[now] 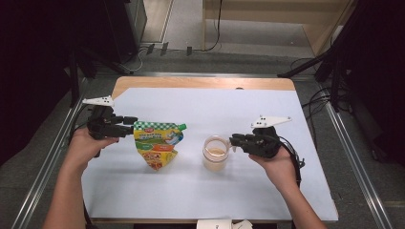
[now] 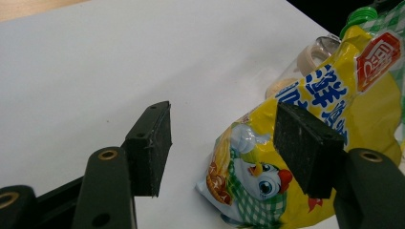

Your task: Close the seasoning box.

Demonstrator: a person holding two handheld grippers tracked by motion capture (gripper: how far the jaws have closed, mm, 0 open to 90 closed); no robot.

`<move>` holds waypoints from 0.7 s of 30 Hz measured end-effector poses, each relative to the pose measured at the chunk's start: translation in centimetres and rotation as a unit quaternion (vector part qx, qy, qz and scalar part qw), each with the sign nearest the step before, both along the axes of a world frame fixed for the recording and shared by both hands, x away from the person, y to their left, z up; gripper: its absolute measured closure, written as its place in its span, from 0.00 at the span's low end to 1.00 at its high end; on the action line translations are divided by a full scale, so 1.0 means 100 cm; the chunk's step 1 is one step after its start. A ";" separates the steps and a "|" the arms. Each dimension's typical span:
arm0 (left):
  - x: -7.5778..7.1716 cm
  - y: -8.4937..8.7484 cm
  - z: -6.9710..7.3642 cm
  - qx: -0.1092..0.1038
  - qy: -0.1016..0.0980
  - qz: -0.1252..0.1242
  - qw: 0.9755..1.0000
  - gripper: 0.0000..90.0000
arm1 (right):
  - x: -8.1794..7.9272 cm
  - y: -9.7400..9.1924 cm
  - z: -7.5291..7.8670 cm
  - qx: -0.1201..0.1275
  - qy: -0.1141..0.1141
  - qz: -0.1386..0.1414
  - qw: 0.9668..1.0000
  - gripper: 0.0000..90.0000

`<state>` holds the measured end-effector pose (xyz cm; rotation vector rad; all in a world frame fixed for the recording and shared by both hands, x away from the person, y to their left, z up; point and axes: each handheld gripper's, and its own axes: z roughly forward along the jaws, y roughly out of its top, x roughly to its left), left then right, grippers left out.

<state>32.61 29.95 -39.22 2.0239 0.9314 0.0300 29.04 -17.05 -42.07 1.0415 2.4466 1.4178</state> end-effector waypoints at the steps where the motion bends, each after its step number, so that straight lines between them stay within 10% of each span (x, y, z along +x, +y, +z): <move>1: 0.000 0.000 0.000 0.000 0.000 0.000 1.000 0.43 | 0.000 -0.001 0.000 0.000 0.002 0.000 1.000 0.83; 21: 0.000 0.003 -0.002 0.002 0.001 0.005 1.000 0.43 | 0.014 -0.025 -0.018 0.016 -0.016 -0.016 1.000 0.49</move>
